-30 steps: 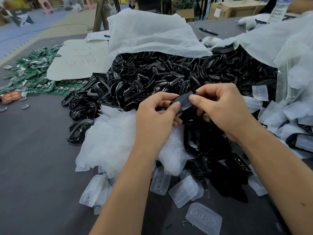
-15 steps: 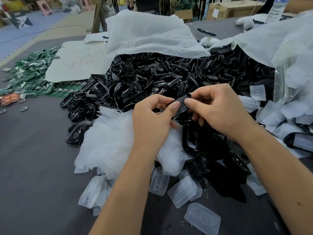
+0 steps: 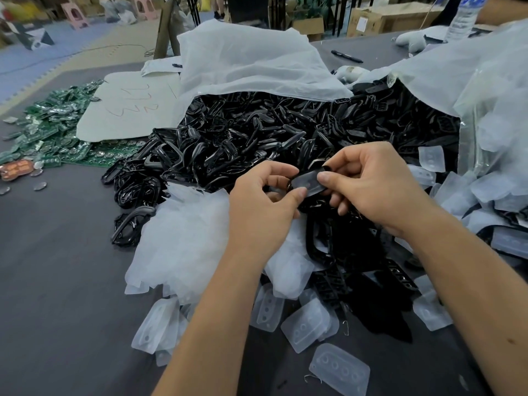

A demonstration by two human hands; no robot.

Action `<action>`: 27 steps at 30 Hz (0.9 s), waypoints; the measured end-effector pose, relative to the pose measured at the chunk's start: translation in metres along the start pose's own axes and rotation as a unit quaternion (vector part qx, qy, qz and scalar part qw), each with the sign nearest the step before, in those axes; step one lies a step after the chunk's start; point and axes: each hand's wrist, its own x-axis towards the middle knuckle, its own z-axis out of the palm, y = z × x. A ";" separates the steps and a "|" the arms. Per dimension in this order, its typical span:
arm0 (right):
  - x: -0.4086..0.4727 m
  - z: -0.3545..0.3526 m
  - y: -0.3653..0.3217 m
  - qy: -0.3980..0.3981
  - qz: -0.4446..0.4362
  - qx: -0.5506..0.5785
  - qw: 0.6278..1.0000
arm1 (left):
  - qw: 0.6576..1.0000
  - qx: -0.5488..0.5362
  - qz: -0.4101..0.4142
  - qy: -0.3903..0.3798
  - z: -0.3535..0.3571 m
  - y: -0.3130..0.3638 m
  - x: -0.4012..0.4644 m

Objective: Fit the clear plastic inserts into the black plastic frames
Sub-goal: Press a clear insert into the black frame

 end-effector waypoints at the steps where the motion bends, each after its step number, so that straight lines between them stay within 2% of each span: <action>1: 0.000 -0.002 0.001 0.004 0.003 -0.004 1.000 | 1.000 0.000 -0.003 0.003 -0.001 0.000 0.000; 6: 0.001 -0.020 0.004 0.038 0.023 0.030 0.999 | 0.999 -0.001 -0.008 0.036 -0.003 0.002 0.001; 16: -0.001 -0.004 -0.001 -0.040 0.013 0.044 0.998 | 1.000 0.004 -0.017 -0.002 0.002 0.005 -0.003; 27: -0.003 -0.008 -0.003 -0.054 0.009 0.046 0.997 | 0.999 -0.002 -0.016 -0.029 -0.001 0.001 0.000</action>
